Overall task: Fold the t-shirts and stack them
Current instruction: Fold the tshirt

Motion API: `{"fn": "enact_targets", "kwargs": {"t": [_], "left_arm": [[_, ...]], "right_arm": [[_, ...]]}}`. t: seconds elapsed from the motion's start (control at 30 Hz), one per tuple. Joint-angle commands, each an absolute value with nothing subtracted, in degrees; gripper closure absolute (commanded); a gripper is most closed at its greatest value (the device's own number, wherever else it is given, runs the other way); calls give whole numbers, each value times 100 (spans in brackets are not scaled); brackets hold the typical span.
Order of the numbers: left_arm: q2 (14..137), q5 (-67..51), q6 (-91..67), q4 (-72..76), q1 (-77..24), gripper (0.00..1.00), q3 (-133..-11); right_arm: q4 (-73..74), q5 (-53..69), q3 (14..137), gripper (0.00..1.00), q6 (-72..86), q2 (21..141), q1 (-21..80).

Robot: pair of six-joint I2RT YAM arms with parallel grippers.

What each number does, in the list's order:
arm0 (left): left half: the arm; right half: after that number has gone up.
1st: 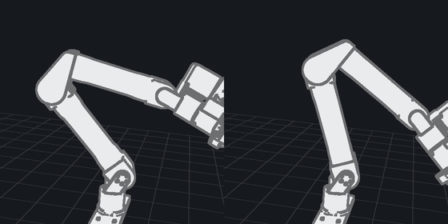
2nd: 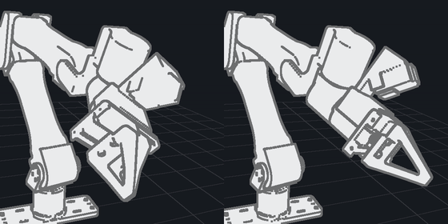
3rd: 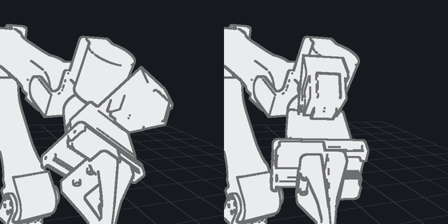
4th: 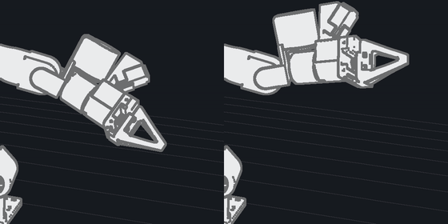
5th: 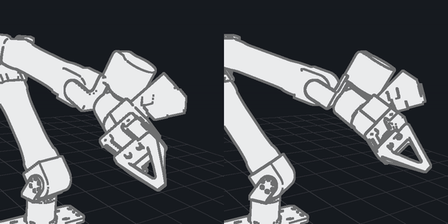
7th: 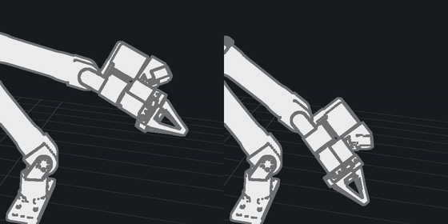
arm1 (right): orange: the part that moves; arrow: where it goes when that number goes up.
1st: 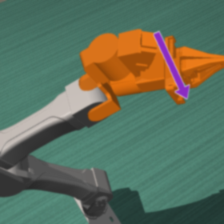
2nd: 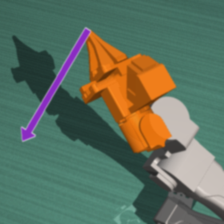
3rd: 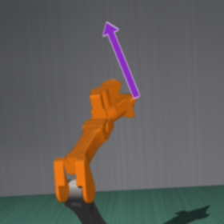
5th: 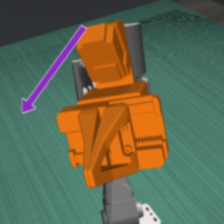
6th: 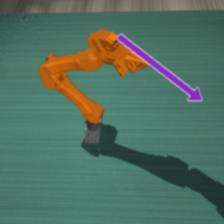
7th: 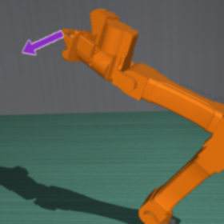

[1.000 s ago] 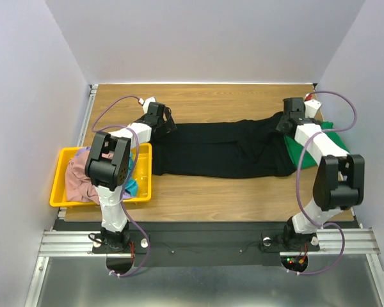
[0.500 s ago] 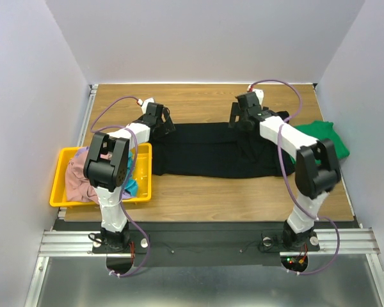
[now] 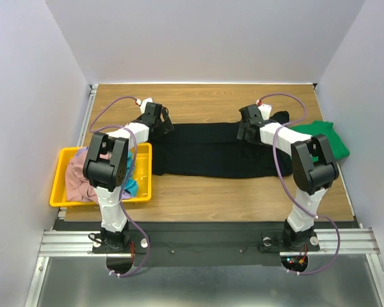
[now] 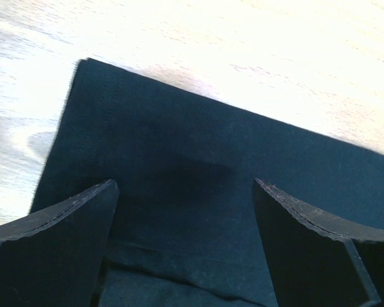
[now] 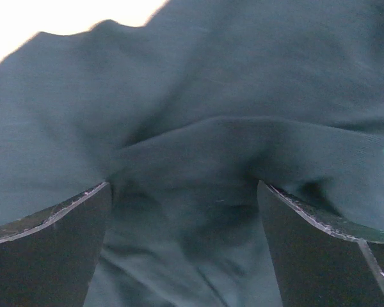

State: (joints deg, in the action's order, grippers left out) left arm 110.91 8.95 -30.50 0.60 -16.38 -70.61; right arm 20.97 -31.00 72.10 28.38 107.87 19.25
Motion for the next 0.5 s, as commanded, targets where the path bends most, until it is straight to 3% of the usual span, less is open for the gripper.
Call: {"fn": "enact_targets", "kwargs": {"t": [0.0, 0.47], "left_arm": [[11153, 1002, -3023, -255, -1477, 2, -7110], [11171, 914, -3050, -237, -1345, 2, -7102]], "right_arm": [[2100, -3726, 6804, 0, 3085, 10064, 1635], [3120, -4492, 5968, 0, 3612, 8588, 1274]]}}
